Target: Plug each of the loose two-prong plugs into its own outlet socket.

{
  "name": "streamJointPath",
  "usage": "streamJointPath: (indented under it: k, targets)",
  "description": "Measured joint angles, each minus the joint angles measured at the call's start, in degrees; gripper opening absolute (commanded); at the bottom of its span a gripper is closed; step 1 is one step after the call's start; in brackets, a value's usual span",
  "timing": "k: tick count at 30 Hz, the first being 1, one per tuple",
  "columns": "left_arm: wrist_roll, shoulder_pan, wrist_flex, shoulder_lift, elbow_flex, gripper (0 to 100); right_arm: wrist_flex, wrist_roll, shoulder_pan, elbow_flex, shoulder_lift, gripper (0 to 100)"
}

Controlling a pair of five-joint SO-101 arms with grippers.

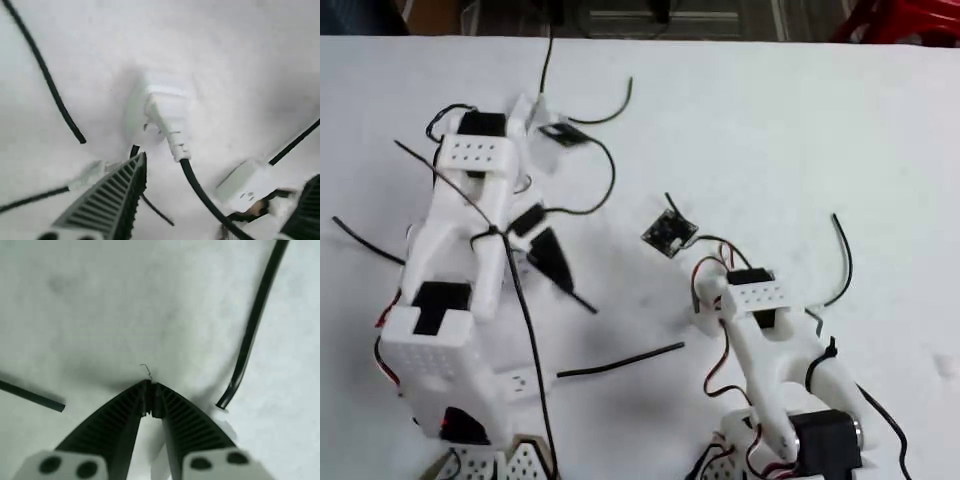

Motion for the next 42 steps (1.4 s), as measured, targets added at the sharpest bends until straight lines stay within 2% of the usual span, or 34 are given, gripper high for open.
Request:
streamJointPath:
  k: [5,8,12,16,19,21,29,42]
  targets:
    - [-18.64,-1.67,-2.64,0.00,0.00,45,0.00,0.00,0.00,0.00,0.00,1.9]
    - [-24.00,-3.08,-7.21,0.09,0.00,45,0.00,0.00,0.00,0.00,0.00,1.9]
    - [-27.69,-4.92,-14.42,2.90,0.53,45,0.00,0.00,0.00,0.09,0.00,1.9]
    - [-28.92,-5.63,-19.60,9.14,0.88,45,0.00,0.00,0.00,0.18,0.00,1.9]
    - [-29.01,-5.54,-19.96,12.22,0.00,44,0.00,0.00,0.00,0.18,0.00,1.9]
    - [-29.01,-5.54,-19.96,13.63,-2.64,40,0.00,0.00,0.00,0.18,0.00,1.9]
    - [-29.01,-5.19,-19.87,21.36,-10.81,3,0.00,0.00,0.00,0.18,0.00,1.9]
    - [-29.01,-4.48,-6.24,31.12,-29.36,5,0.00,0.00,-0.09,0.18,0.00,1.9]
